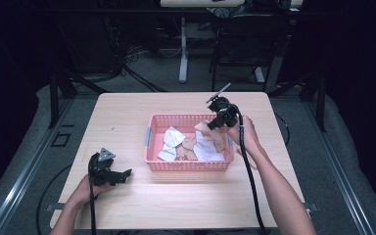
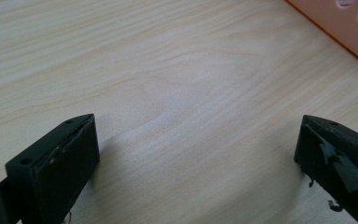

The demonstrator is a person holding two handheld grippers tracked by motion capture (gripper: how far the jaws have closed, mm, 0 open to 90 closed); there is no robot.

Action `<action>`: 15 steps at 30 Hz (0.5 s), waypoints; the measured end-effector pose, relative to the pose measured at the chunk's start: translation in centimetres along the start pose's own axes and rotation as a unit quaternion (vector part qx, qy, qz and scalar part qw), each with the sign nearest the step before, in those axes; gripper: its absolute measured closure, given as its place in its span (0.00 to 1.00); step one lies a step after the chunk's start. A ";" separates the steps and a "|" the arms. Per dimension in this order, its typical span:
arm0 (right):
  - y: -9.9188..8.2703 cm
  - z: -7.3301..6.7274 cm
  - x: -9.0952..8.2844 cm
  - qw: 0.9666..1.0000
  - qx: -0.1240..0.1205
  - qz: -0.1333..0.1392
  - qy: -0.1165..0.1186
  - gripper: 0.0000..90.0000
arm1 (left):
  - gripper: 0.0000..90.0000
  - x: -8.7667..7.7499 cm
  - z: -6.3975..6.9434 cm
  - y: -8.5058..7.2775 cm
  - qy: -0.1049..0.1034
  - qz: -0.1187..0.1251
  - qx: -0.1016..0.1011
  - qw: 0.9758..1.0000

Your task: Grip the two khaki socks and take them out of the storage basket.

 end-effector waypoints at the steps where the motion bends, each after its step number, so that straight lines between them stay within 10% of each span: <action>1: 0.0 -0.1 -0.4 1.000 -0.005 -0.001 -0.002 0.97 | 0.00 0.0 0.0 0.0 0.000 0.000 0.000 1.000; 15: 0.2 -1.1 -3.3 0.999 -0.001 0.032 0.008 0.97 | 0.00 0.0 0.0 0.0 0.000 0.000 0.000 1.000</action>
Point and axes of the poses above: each handheld gripper's, and its own axes: x roughly forward along the jaws, y roughly out of its top, z roughly to its right, the point moved 3 cm from there along x, roughly forward along the jaws, and after that the axes turned 12 degrees about y, right-handed, at the moved point
